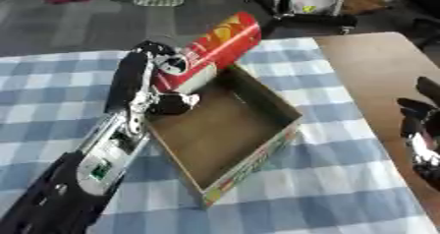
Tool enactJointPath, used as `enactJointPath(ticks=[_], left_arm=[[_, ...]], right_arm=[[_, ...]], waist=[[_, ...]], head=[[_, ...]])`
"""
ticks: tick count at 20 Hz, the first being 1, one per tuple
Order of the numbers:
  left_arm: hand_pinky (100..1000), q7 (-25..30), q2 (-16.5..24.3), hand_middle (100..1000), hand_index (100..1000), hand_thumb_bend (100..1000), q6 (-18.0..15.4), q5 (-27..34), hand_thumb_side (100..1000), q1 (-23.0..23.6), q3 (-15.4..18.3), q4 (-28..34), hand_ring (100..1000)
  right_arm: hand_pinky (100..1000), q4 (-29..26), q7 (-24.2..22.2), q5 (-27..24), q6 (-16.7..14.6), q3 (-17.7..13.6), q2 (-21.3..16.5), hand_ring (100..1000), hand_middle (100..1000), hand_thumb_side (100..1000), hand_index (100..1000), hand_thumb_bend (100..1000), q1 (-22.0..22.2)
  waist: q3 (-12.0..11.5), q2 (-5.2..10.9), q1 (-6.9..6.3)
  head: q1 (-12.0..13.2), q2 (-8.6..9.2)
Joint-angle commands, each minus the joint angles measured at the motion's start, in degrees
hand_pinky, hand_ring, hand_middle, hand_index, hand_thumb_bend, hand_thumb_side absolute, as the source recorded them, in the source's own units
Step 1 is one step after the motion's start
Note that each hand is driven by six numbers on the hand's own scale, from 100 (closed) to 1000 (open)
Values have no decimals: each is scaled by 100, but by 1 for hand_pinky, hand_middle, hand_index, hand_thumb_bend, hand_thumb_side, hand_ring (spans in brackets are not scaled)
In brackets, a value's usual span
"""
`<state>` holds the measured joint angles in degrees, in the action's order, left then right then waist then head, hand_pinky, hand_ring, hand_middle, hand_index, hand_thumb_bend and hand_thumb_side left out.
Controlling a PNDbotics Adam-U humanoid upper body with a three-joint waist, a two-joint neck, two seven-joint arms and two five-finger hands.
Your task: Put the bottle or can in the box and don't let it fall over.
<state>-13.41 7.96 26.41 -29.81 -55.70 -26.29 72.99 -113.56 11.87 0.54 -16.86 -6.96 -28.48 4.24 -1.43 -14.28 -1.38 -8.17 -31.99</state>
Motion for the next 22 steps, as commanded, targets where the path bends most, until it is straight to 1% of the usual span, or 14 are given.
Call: enactJointPath(ticks=[1, 2, 4, 6, 8, 9, 12, 14, 15, 16, 17, 18, 19, 22], left_arm=[[445, -31, -11, 752, 662, 622, -37, -28, 107, -184, 48, 15, 470], [448, -22, -16, 753, 664, 627, -47, -21, 110, -187, 49, 4, 473], [529, 17, -20, 778, 692, 696, -67, -18, 166, -188, 42, -15, 536], [639, 101, -13, 827, 734, 736, -84, -101, 216, -186, 24, -44, 645], [688, 265, -5, 843, 754, 755, -95, -300, 239, -187, 2, -81, 687], [726, 338, -7, 856, 771, 782, -101, -421, 291, -188, 9, -92, 709], [727, 433, -29, 854, 768, 781, -110, -695, 290, -182, 60, -110, 704], [709, 424, -30, 844, 758, 754, -107, -737, 253, -161, 99, -67, 682], [697, 401, -20, 838, 752, 708, -97, -705, 242, -146, 121, -18, 664], [692, 368, 6, 836, 751, 662, -85, -648, 279, -131, 141, 65, 655], [691, 322, 50, 841, 753, 560, -67, -583, 401, -116, 164, 183, 654], [694, 264, 118, 844, 756, 514, -38, -510, 450, -94, 189, 351, 657], [703, 214, 206, 853, 766, 418, -1, -450, 543, -67, 212, 548, 667], [704, 118, 516, 853, 769, 288, 128, -237, 643, 73, 335, 1212, 667]], right_arm=[[859, -103, -23, -57, -11, -23, -153, 853, 1000, 491, 928, 100, -41], [859, -103, -24, -62, -11, -26, -154, 853, 1000, 491, 928, 100, -41], [859, -103, -21, -73, -19, -31, -162, 853, 1000, 490, 927, 100, -45], [859, -103, -20, -88, -30, -33, -174, 853, 1000, 490, 927, 100, -49], [859, -103, -20, -97, -35, -37, -177, 853, 1000, 490, 927, 100, -45], [859, -103, -20, -100, -35, -39, -176, 853, 1000, 491, 927, 100, -44], [859, -103, -23, -109, -36, -39, -171, 853, 1000, 490, 927, 100, -51], [858, -103, -14, -103, -40, -52, -164, 853, 1000, 490, 927, 100, -32], [858, -103, -4, -98, -42, -62, -161, 853, 1000, 490, 927, 100, -19], [858, -103, 9, -94, -45, -72, -159, 853, 1000, 490, 927, 100, -4], [858, -103, 21, -89, -50, -80, -160, 852, 1000, 489, 927, 100, 14], [858, -103, 34, -80, -59, -89, -164, 852, 1000, 489, 927, 100, 37], [858, -103, 47, -70, -68, -97, -169, 852, 1000, 489, 926, 100, 61], [858, -103, 94, -40, -85, -128, -177, 852, 1000, 488, 926, 100, 138]], waist=[[30, 120, -49], [39, 121, -51], [55, 127, -56], [64, 134, -58], [65, 140, -60], [67, 141, -61], [79, 140, -57], [71, 143, -54], [57, 150, -54], [38, 158, -55], [11, 171, -57], [-22, 186, -60], [-57, 203, -65], [-173, 252, -70]], head=[[62, 115], [65, 114], [65, 92], [69, 66], [79, 51], [83, 48], [89, 40], [81, 16], [71, 0], [54, -19], [27, -46], [-5, -79], [-39, -113], [-145, -188]])
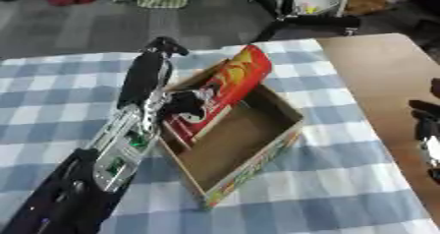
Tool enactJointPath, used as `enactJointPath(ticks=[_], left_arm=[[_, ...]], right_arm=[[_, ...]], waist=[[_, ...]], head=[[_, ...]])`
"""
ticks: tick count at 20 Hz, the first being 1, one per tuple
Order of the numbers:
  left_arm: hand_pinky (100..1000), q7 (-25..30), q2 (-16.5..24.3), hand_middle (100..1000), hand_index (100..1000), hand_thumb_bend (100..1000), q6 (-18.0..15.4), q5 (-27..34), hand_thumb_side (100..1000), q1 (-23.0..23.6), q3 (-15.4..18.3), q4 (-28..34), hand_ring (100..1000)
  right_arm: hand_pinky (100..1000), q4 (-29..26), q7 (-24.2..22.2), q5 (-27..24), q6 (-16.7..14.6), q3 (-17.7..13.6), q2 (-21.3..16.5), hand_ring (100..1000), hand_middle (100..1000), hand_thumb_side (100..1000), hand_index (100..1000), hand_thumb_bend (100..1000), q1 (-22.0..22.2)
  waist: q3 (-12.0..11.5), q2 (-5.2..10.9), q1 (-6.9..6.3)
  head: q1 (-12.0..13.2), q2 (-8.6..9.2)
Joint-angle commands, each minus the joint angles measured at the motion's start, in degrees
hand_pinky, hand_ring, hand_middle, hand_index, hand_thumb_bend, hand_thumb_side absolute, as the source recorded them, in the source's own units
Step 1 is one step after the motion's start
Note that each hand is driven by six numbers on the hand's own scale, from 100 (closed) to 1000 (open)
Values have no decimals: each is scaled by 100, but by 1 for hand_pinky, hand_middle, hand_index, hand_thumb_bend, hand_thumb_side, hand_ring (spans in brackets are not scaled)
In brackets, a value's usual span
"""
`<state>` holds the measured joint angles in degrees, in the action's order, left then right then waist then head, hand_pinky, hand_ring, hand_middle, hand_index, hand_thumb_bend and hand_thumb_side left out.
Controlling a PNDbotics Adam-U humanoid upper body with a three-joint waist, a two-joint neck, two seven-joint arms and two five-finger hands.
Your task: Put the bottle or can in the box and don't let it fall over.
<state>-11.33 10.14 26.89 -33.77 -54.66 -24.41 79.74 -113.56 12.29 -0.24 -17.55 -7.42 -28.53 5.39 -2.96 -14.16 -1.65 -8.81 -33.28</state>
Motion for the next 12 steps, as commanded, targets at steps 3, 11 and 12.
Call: enactJointPath(ticks=[3, 11, 12], left_arm=[[714, -166, 647, 855, 772, 238, 173, 403, 629, 175, 300, 1130, 675], [715, -824, 1619, 841, 763, 285, 195, 849, 517, 974, 912, 1992, 670], [715, -920, 1729, 840, 762, 301, 190, 939, 503, 1091, 984, 2058, 671]], right_arm=[[858, -103, 87, 70, -24, -102, -170, 852, 1000, 486, 926, 100, 81], [857, -103, 156, 126, -59, -136, -164, 851, 1000, 480, 925, 100, 186], [857, -103, 161, 128, -67, -138, -163, 851, 1000, 479, 925, 100, 193]], waist=[[-123, 271, -31], [-390, 327, 51], [-420, 329, 70]], head=[[-163, -107], [-271, -363], [-267, -358]])
